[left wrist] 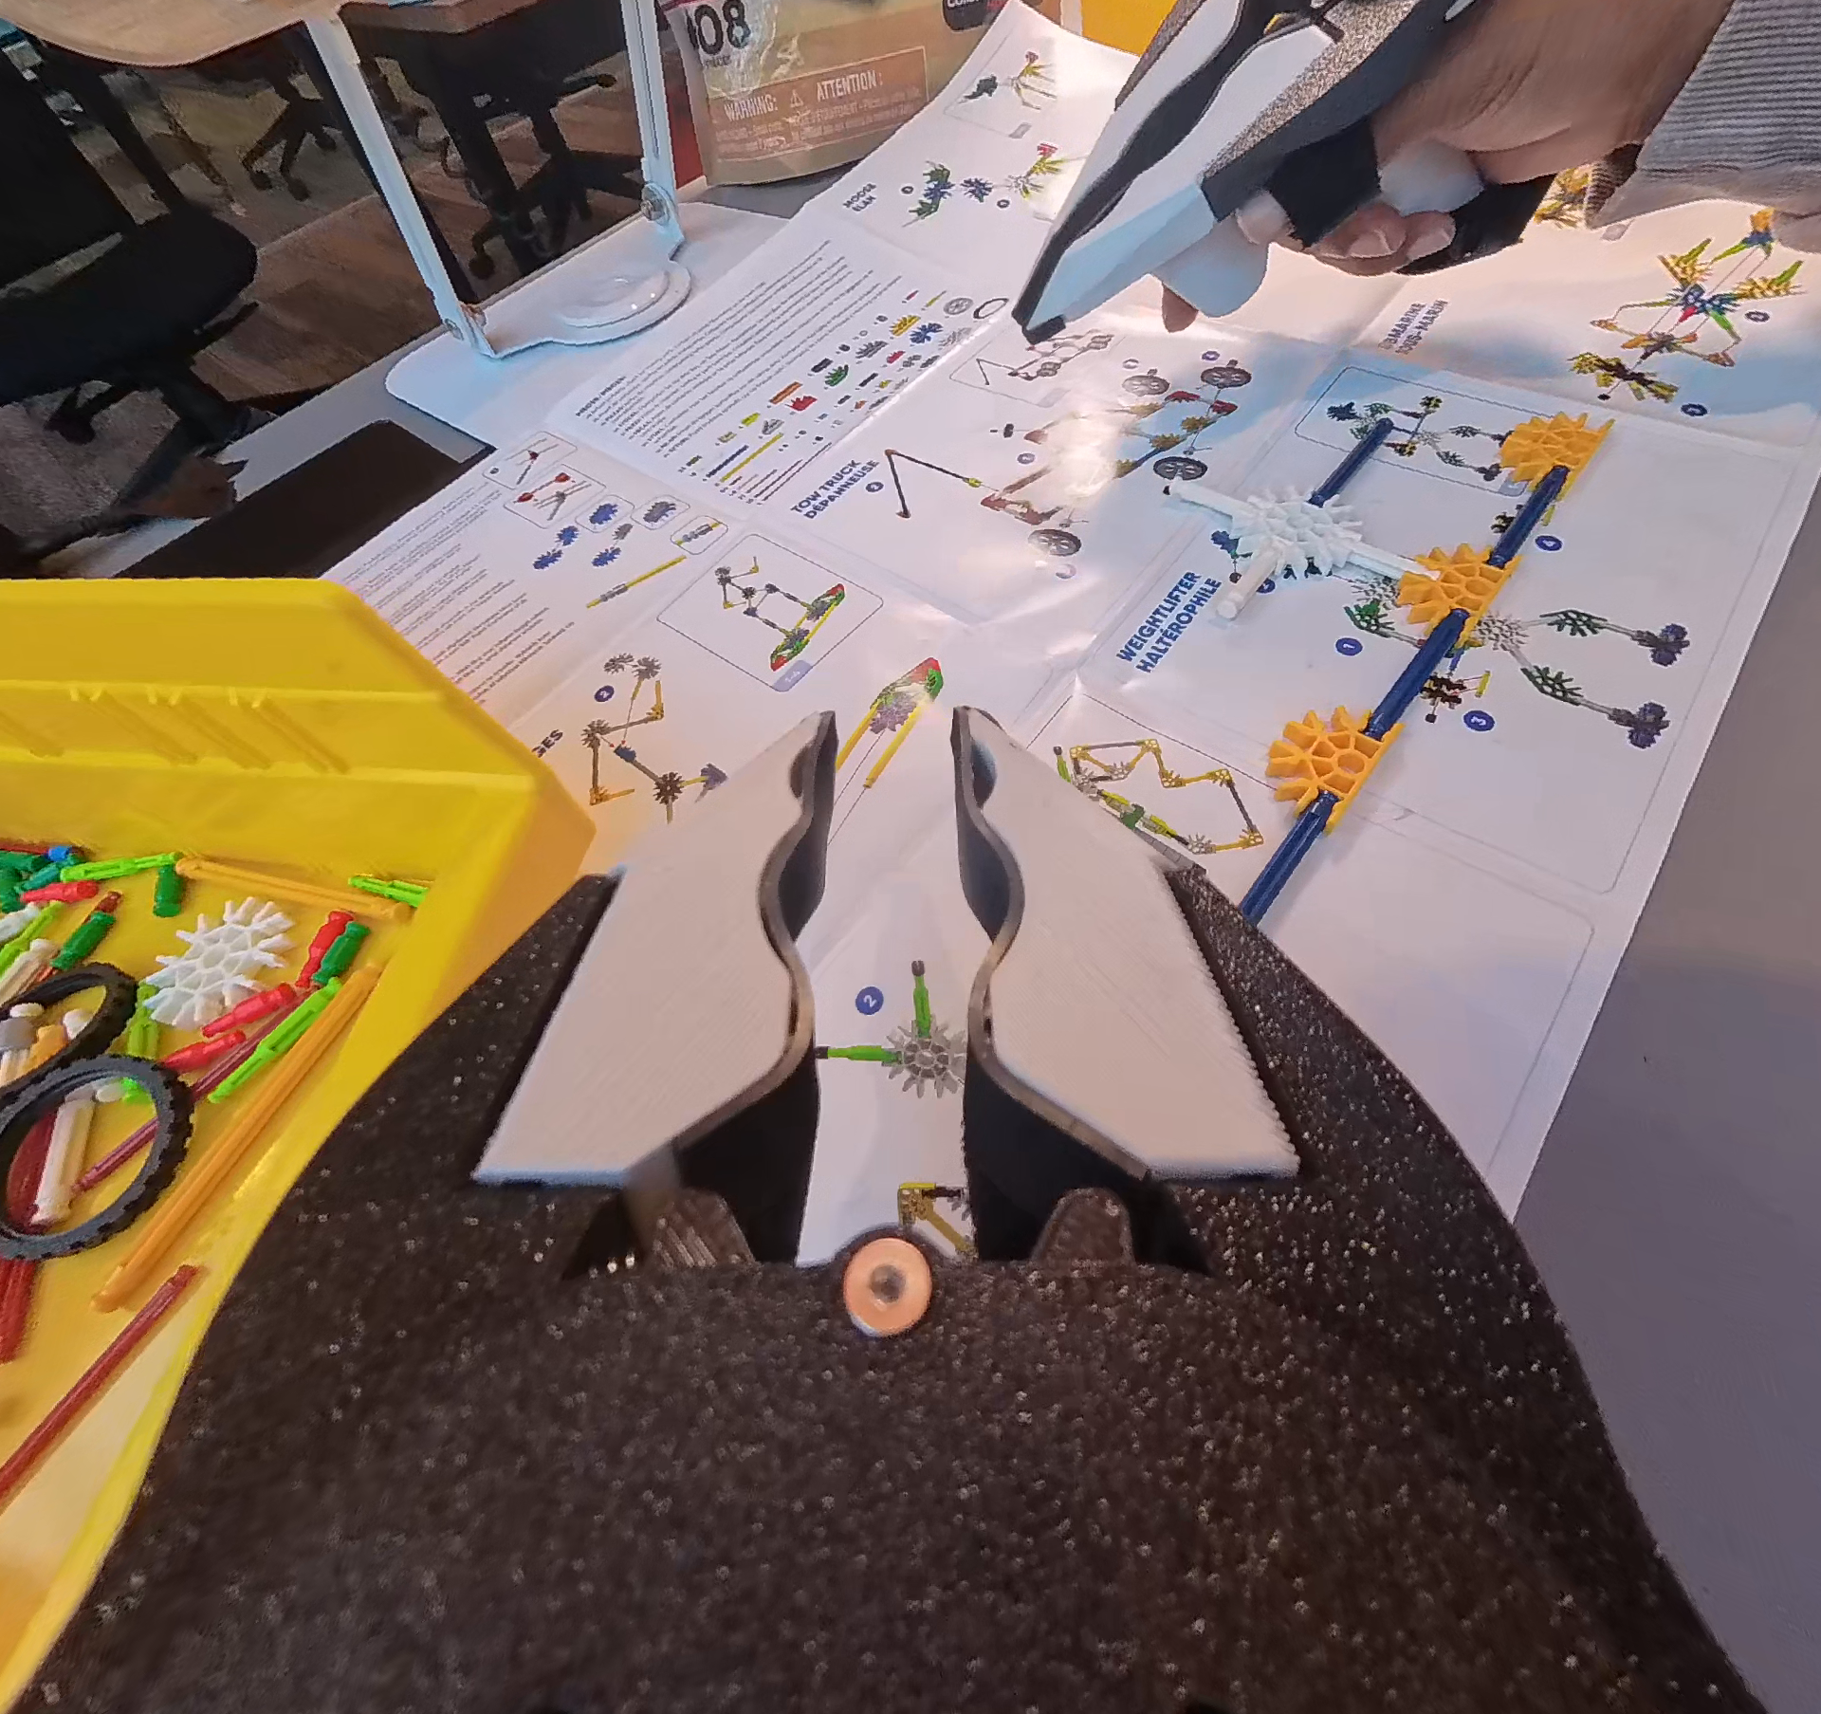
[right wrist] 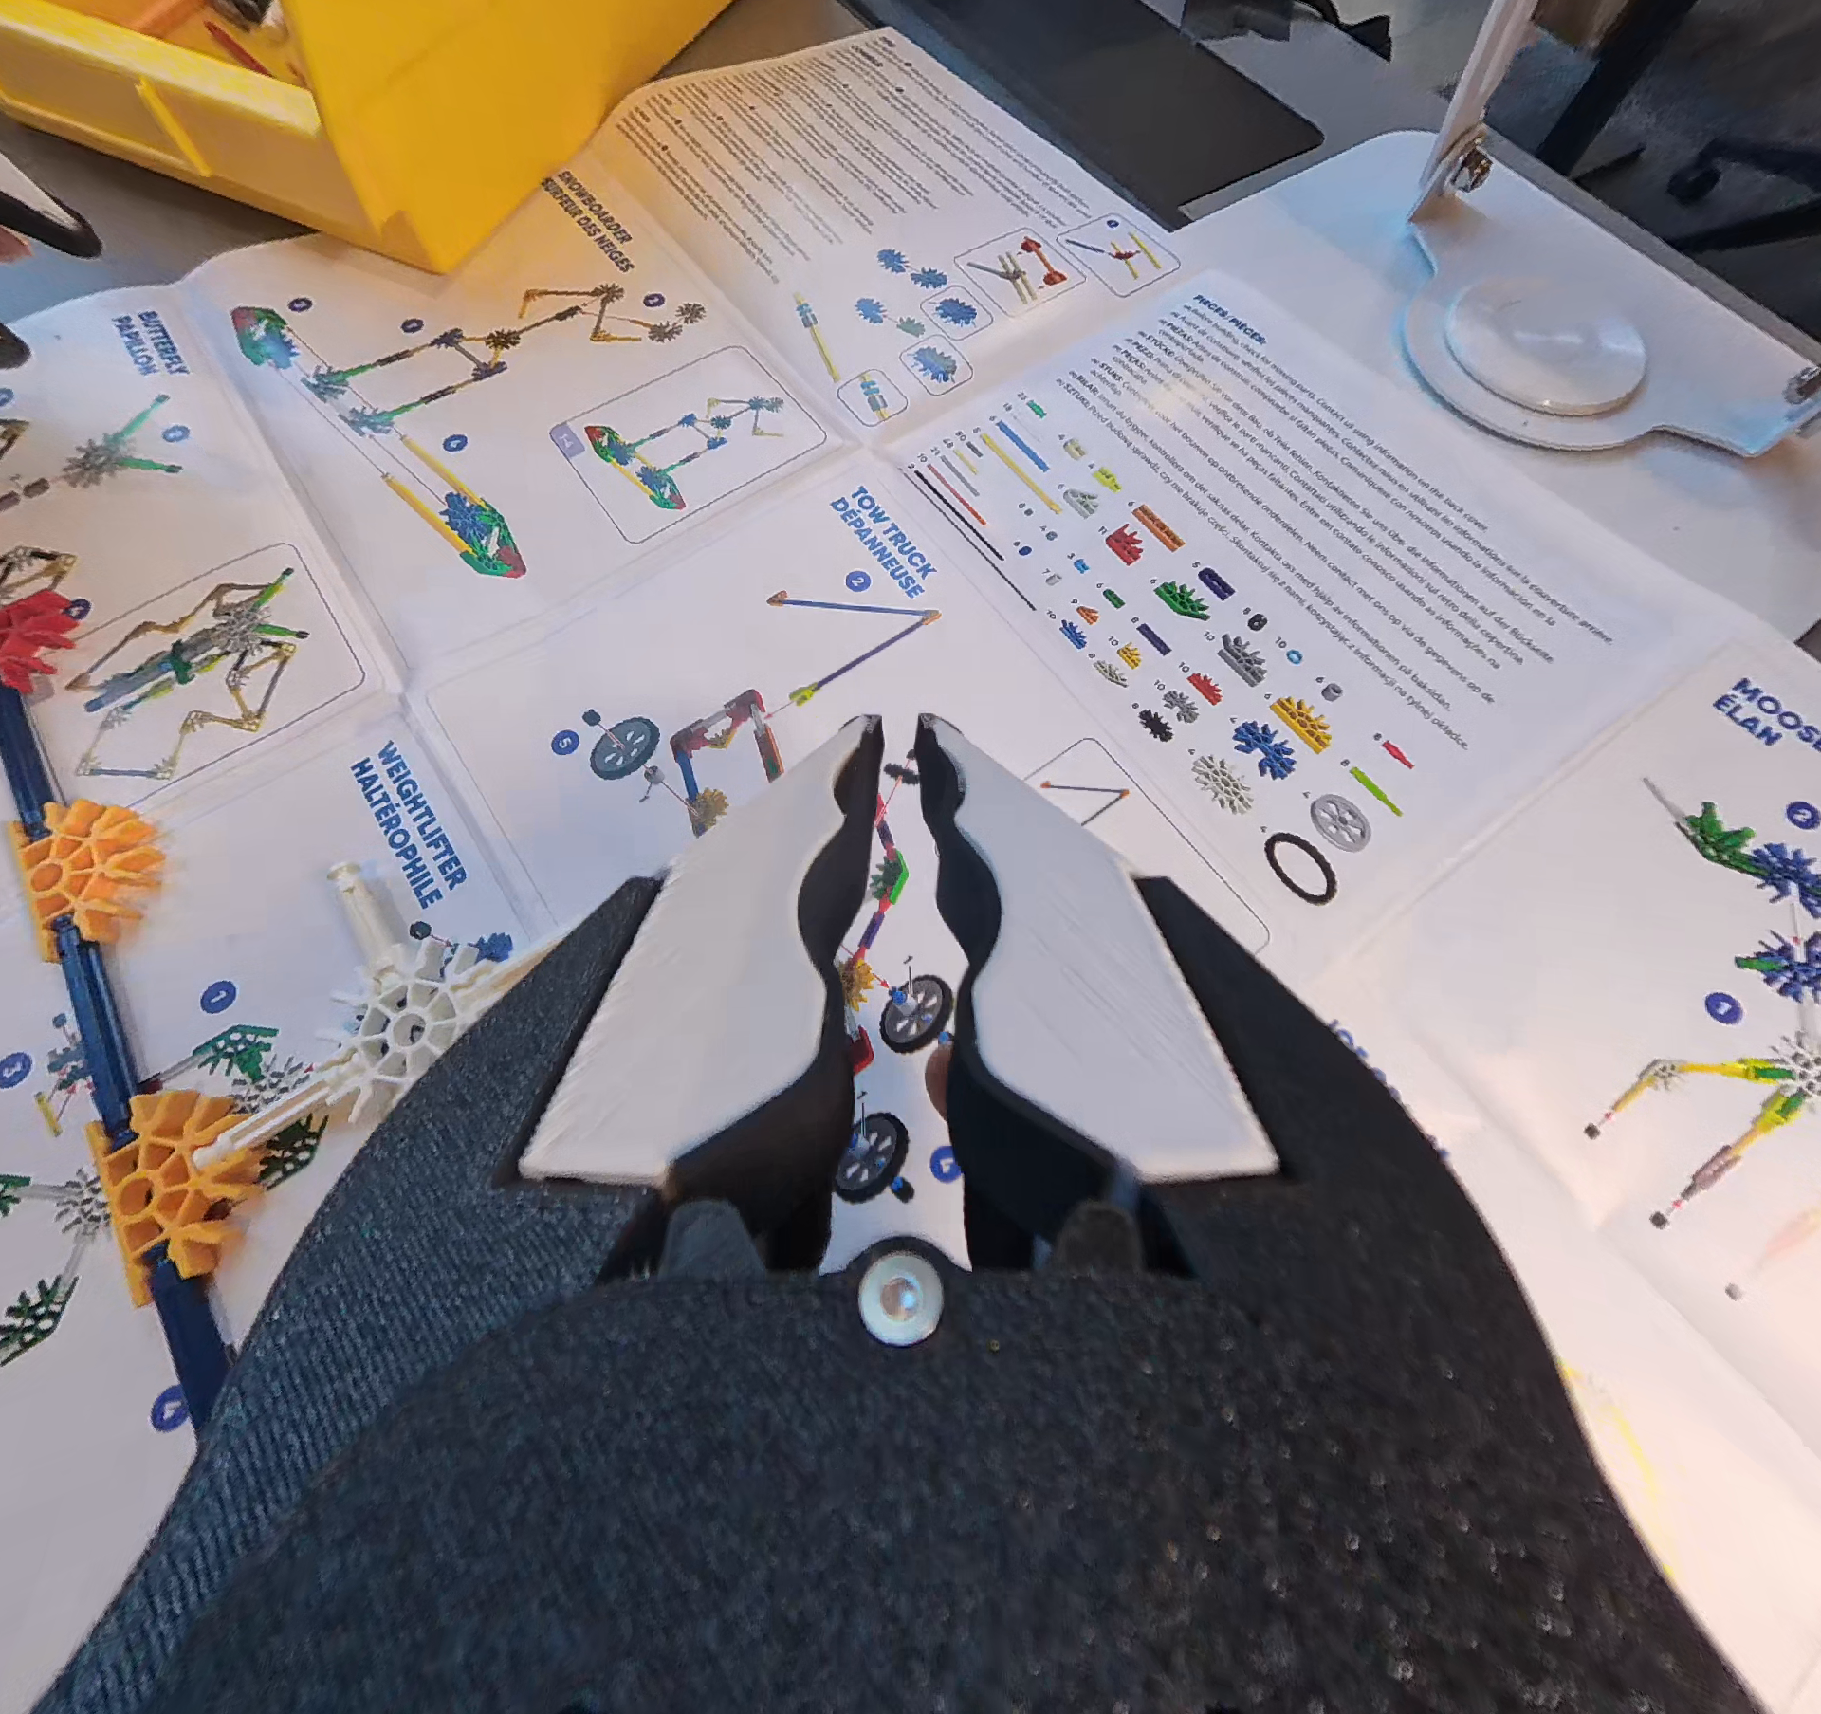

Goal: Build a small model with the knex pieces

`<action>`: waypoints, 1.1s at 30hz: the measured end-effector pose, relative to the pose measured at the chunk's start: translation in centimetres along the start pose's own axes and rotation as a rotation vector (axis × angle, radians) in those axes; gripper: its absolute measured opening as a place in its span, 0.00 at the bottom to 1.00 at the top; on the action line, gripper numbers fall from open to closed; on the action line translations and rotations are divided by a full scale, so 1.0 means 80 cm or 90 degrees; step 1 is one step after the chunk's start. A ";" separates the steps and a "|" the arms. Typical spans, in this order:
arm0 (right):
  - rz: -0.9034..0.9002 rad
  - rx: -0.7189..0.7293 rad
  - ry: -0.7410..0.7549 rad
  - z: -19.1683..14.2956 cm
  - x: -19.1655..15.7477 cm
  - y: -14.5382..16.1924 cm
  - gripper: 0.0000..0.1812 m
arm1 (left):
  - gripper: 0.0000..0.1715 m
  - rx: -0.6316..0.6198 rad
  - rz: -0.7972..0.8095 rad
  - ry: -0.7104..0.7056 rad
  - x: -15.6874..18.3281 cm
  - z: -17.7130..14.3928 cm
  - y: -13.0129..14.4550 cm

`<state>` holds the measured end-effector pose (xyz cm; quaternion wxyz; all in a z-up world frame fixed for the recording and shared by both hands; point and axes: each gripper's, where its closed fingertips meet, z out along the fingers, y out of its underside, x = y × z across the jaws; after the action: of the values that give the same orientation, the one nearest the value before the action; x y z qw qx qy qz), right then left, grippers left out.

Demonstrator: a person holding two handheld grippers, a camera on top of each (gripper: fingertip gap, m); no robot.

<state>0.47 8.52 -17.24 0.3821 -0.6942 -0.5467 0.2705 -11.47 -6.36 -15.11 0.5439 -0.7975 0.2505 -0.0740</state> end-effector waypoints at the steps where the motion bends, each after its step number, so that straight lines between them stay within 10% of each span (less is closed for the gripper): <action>1: 0.001 0.000 0.001 -0.001 0.001 0.002 0.03 | 0.12 -0.003 0.000 0.001 0.000 0.001 0.001; 33: -0.067 -0.090 -0.055 0.019 -0.039 0.024 0.03 | 0.13 -0.010 -0.015 0.008 -0.002 0.003 0.006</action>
<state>-0.48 5.62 -19.78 0.3219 -0.6774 -0.6163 0.2404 -11.63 -6.24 -15.60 0.5352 -0.8042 0.2447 -0.0834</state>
